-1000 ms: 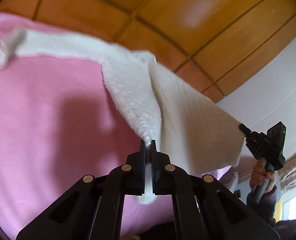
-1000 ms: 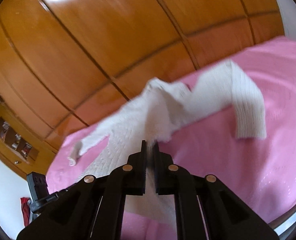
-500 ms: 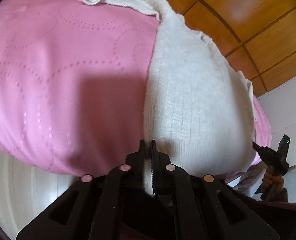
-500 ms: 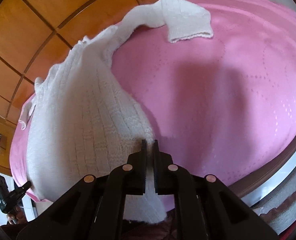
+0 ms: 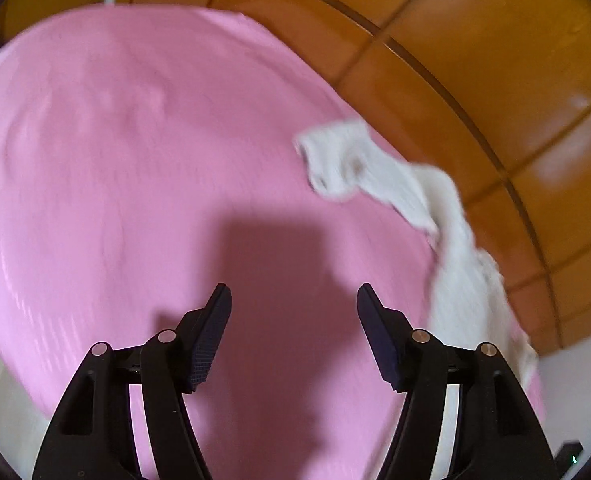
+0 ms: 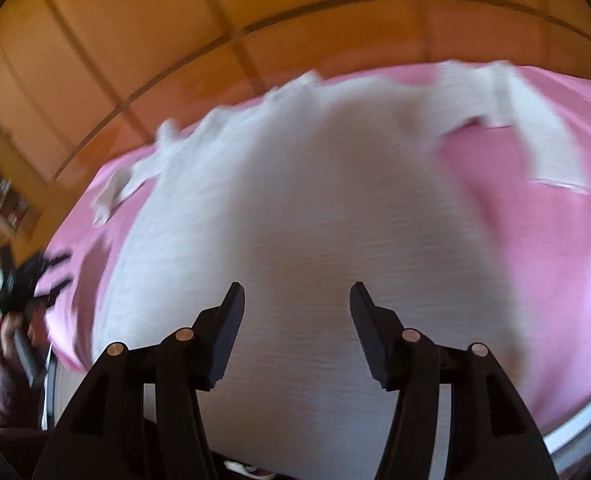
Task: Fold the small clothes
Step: 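Lift and shake the sweater out with both grippers, spreading it flat, then lay the sweater flat on the bedspread and open both grippers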
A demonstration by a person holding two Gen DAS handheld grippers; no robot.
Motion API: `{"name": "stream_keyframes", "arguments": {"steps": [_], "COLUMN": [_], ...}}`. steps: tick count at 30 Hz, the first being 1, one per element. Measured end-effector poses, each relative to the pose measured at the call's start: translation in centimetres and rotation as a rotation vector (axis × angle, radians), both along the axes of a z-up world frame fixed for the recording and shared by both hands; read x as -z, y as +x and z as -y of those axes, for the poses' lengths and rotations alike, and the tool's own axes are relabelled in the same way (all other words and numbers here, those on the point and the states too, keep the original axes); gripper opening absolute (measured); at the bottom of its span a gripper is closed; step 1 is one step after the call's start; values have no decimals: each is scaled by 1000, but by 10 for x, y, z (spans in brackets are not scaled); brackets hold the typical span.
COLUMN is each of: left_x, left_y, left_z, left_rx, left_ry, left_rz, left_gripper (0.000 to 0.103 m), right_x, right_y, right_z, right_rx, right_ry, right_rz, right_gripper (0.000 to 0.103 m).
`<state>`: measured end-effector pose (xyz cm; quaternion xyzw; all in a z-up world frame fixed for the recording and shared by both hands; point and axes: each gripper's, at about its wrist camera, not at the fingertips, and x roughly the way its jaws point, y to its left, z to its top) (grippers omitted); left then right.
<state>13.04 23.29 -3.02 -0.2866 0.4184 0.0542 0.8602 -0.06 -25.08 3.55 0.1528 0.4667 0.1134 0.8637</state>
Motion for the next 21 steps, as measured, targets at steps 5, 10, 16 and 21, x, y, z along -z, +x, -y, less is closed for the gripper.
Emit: {"name": "stream_keyframes", "arguments": {"steps": [5, 10, 16, 21], "left_x": [-6, -2, 22, -11], "left_y": [38, 83, 135, 124], "left_z": [17, 39, 33, -23], "left_rx": [23, 0, 16, -64], "left_ry": [176, 350, 374, 272], "left_rz": [1, 3, -46, 21], "left_gripper": [80, 83, 14, 11], "right_x": [21, 29, 32, 31], "right_y": [18, 28, 33, 35], "right_z": [-42, -54, -58, -63], "right_rx": [-89, -91, -87, -102], "right_ry": [-26, -50, -57, -84], "right_rz": [-41, -44, -39, -28], "right_gripper": [56, 65, 68, 72]}}
